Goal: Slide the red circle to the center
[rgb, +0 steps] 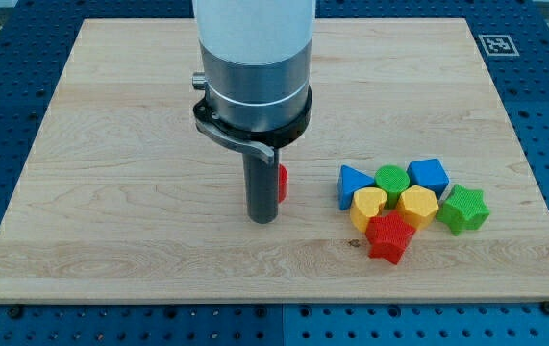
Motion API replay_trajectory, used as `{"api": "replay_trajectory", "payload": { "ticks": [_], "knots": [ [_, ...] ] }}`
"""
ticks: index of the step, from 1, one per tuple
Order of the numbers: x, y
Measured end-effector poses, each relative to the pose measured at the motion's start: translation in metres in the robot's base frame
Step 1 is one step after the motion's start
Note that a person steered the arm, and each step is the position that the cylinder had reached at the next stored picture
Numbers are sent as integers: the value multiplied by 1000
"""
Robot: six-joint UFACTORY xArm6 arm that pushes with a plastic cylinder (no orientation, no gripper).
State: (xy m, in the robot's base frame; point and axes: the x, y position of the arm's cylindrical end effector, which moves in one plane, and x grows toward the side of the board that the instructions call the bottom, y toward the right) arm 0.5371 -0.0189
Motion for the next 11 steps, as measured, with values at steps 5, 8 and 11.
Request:
{"api": "replay_trajectory", "payload": {
  "ticks": [5, 8, 11],
  "knots": [
    [-67, 34],
    [-81, 44],
    [-106, 27]
  ]
}}
